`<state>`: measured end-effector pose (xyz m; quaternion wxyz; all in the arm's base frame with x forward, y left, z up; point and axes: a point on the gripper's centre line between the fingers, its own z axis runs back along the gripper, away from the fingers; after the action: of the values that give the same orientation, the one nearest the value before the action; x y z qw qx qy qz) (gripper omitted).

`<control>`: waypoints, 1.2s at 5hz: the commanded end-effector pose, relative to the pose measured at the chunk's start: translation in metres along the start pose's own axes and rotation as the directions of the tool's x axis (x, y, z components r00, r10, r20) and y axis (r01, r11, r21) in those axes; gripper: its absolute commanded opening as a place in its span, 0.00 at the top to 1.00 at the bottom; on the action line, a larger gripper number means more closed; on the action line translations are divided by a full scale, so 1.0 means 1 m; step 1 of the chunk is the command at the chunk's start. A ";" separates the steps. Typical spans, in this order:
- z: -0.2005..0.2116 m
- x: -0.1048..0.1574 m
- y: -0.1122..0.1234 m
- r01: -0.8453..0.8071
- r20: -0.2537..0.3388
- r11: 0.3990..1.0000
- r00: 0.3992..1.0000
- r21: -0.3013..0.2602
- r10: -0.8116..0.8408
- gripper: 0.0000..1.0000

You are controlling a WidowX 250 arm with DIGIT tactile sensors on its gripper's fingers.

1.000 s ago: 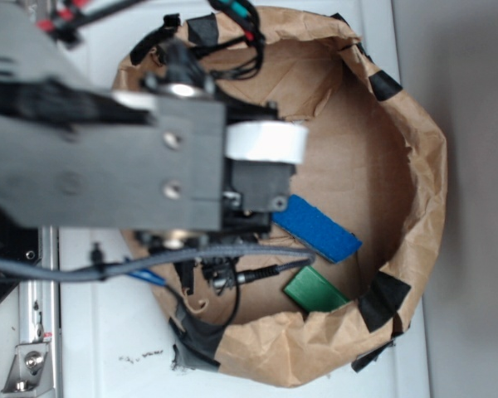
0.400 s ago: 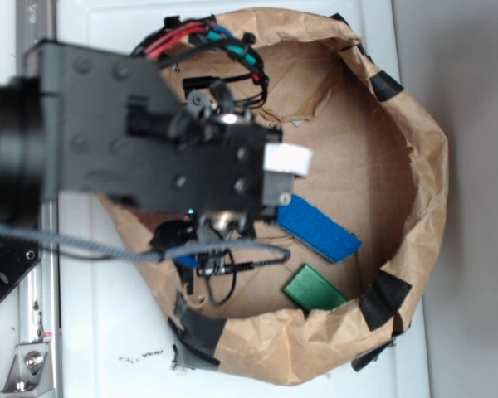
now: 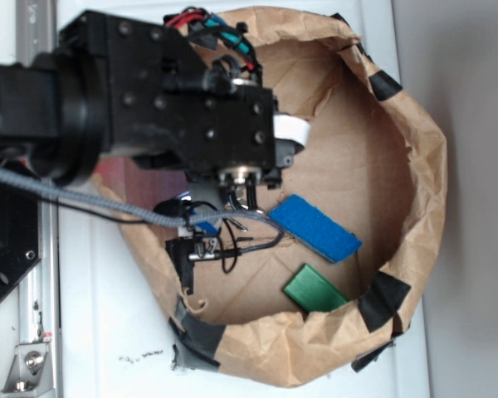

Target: Grab the silver keys.

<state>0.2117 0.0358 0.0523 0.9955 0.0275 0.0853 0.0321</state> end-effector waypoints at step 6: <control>-0.013 0.014 -0.020 -0.081 -0.015 0.991 0.997 -0.104 0.080 1.00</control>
<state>0.2207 0.0204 0.0269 0.9897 -0.0223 0.1086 0.0904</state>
